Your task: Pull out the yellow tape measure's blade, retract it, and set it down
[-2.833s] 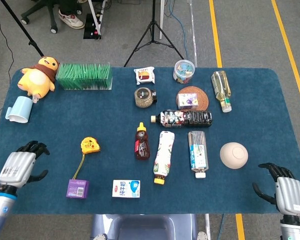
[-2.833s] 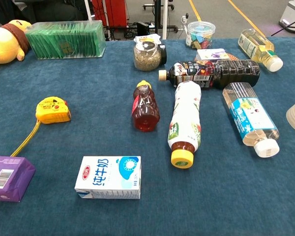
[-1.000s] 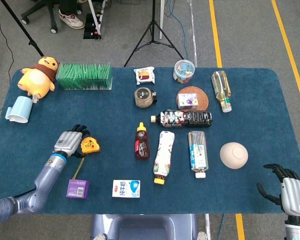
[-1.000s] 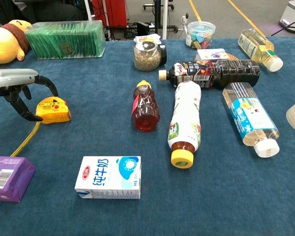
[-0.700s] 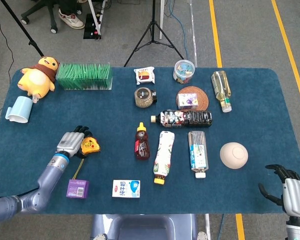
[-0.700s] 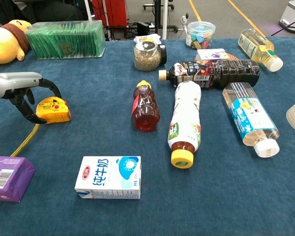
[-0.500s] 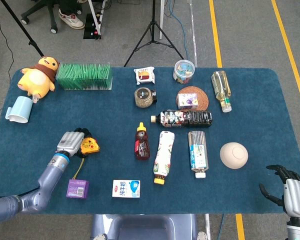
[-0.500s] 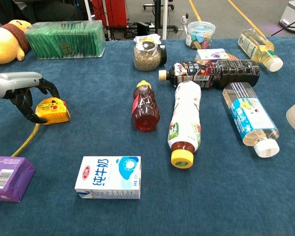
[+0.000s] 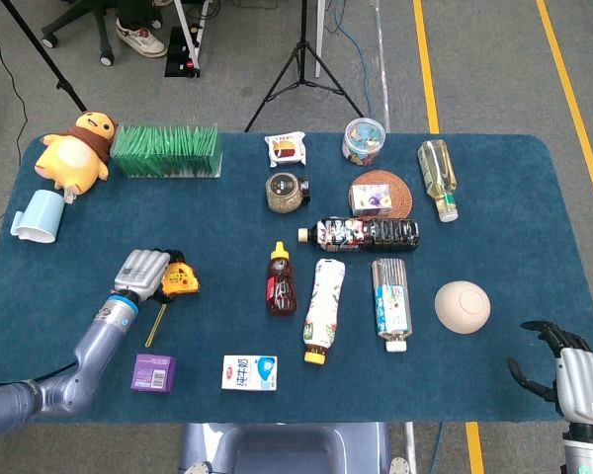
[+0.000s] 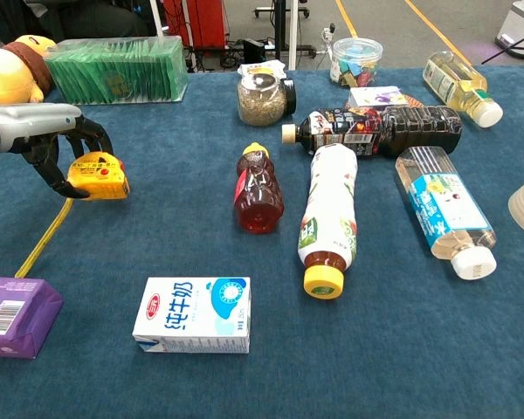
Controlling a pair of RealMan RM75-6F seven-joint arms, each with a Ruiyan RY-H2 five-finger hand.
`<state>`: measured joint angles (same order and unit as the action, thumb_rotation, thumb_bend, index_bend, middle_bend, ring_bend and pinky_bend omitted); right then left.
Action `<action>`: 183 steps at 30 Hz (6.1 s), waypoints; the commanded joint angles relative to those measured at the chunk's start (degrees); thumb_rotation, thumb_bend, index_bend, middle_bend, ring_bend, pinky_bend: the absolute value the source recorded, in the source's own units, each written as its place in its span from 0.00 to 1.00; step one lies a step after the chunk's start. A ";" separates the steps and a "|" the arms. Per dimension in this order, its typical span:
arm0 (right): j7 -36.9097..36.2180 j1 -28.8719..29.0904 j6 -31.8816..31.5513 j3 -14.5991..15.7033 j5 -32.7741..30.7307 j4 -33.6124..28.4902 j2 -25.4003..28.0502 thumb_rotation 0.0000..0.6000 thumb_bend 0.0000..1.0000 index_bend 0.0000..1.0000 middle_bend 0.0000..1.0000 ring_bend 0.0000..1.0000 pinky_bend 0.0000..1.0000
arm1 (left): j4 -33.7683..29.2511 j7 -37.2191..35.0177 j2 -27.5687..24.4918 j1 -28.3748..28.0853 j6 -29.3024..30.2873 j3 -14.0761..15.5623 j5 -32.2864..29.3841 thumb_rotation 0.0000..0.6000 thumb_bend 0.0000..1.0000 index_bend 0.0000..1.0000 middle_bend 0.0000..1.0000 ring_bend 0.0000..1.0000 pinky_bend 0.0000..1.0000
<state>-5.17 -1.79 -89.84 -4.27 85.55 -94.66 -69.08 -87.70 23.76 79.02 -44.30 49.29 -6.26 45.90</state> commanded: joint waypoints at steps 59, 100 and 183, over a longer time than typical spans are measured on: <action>21.41 26.70 15.54 -13.66 -21.60 -9.25 -27.26 0.91 0.26 0.32 0.38 0.41 0.41 | 0.93 -10.04 2.18 -29.86 -15.93 -6.13 -8.73 1.00 0.35 0.57 0.41 0.31 0.48; 28.81 32.20 10.63 -17.99 -28.66 -1.89 -37.99 0.91 0.20 0.23 0.29 0.31 0.31 | 2.40 -2.14 8.26 -39.43 -8.67 -3.99 -26.76 1.00 0.35 0.57 0.42 0.31 0.48; 22.76 31.22 9.39 -19.17 -28.61 1.35 -36.93 1.00 0.58 0.61 0.50 0.49 0.39 | 3.23 -3.41 4.63 -38.54 -12.26 0.13 -25.48 1.00 0.35 0.57 0.42 0.31 0.48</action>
<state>17.66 29.48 -80.41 -23.43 56.91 -93.28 -106.05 -84.42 20.33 83.71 -82.87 37.00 -6.17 20.39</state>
